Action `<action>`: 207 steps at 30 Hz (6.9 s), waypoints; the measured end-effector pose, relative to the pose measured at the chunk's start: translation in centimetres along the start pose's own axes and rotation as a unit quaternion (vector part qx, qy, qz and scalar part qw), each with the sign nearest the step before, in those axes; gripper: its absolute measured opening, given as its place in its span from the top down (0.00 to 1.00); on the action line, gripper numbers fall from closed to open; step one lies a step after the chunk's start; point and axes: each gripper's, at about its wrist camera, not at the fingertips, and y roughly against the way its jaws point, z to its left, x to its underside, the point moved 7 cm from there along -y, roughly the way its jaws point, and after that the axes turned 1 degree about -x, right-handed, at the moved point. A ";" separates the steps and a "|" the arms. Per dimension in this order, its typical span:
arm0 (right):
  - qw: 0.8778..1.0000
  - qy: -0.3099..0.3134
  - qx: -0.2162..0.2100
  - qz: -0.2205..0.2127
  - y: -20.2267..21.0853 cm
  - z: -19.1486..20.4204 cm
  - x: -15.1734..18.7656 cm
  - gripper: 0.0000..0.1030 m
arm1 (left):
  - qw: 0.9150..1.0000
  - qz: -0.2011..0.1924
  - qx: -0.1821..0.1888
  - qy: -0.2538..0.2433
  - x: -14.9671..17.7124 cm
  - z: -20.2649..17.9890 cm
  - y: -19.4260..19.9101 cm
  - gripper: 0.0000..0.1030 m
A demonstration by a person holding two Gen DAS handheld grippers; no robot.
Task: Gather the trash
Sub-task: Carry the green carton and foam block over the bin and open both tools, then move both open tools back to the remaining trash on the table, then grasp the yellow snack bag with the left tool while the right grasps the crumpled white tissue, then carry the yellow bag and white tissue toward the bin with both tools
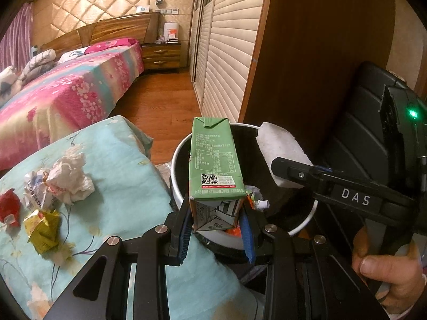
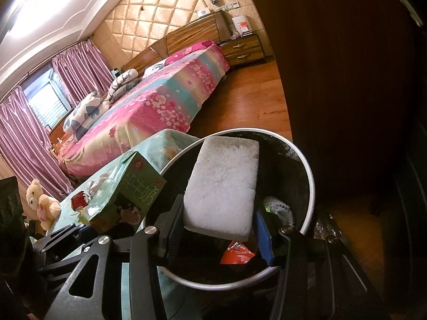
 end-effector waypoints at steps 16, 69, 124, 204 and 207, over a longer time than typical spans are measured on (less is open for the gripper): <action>1.000 -0.009 -0.002 0.012 -0.8 -0.7 -1.1 0.52 | 1.000 0.011 0.003 0.005 -0.5 -0.4 -1.2 0.70; 0.989 0.072 -0.114 0.069 -3.4 14.6 5.5 0.21 | 0.974 -0.015 -0.128 0.188 12.0 15.6 13.3 0.37; 0.982 0.120 -0.106 0.096 -14.7 18.2 2.3 0.86 | 0.988 0.014 -0.070 0.136 7.0 19.9 4.2 1.00; 0.998 0.033 -0.054 -0.007 2.4 4.8 3.1 0.86 | 1.000 0.001 -0.002 0.028 4.1 4.2 6.3 1.00; 0.998 0.027 -0.048 -0.011 2.7 4.0 3.0 0.86 | 1.000 0.002 0.003 0.024 3.7 3.6 5.8 1.00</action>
